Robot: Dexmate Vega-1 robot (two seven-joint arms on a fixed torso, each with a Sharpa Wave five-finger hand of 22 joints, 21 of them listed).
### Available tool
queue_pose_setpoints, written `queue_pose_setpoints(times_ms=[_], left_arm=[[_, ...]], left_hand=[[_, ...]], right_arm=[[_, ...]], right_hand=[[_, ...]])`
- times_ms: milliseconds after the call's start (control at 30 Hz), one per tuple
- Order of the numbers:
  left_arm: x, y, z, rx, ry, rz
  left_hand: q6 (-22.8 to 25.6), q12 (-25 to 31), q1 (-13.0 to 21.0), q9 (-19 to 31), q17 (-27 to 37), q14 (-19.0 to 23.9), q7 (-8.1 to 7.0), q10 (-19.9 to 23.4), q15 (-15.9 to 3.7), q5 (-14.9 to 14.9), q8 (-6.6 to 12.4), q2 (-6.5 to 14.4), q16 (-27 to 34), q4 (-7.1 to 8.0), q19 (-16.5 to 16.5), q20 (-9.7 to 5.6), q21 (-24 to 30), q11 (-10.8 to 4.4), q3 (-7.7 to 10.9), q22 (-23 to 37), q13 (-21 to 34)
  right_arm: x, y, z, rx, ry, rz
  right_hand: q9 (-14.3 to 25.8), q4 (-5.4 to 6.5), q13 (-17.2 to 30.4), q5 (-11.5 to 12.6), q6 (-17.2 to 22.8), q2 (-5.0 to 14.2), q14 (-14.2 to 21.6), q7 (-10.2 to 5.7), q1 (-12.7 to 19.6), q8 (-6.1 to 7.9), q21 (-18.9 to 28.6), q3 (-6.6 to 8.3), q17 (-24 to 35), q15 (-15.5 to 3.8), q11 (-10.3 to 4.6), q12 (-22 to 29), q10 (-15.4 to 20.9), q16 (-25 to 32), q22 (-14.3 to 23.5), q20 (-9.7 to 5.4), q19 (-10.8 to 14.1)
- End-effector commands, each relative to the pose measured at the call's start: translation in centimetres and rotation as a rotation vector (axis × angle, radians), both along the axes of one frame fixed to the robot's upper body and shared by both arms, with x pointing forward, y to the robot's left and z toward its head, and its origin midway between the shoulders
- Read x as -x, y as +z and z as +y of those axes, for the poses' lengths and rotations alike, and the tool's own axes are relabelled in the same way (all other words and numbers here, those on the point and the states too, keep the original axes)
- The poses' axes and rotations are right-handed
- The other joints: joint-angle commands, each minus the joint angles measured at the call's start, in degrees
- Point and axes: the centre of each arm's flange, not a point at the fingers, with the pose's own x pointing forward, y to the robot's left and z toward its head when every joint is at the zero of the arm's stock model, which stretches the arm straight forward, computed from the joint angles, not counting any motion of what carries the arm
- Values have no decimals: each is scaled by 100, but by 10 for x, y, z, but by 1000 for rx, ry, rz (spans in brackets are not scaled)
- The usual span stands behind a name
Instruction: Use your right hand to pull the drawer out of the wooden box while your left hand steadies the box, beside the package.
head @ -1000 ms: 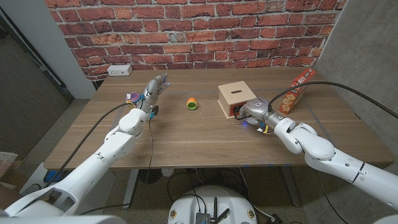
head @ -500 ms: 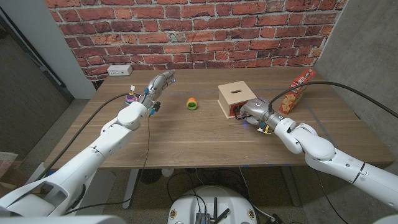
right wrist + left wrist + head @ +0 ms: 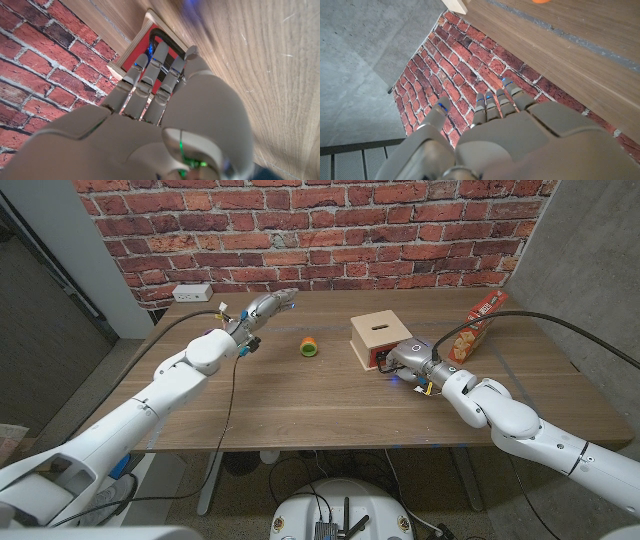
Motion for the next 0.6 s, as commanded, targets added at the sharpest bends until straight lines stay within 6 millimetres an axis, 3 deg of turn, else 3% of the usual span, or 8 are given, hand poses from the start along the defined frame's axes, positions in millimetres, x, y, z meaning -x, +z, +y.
queue_pose_setpoints(times_ms=[33,600], left_arm=[[5,16,-26,-233,-24,-75],[14,31,-68,-551,-35,-243]], left_hand=[[7,-15,63,18,5,-39,-65,15,-132,-11,6,327,-1,-39,-48,-409,-12,-72,25,24,17],[3,-20,13,16,27,-114,-193,-7,-240,-20,-3,327,6,-22,-155,-525,-28,-190,12,25,14]], right_arm=[[1,-1,-1,-4,-6,1],[0,-3,-5,-22,-13,-1]], right_hand=[[16,11,27,2,33,60,50,-13,-19,24,-15,-24,17,-502,14,-21,57,-54,9,-739,-20],[12,18,22,-3,13,70,33,-12,-66,16,-18,-27,56,-500,15,-34,36,-135,8,-741,-21]])
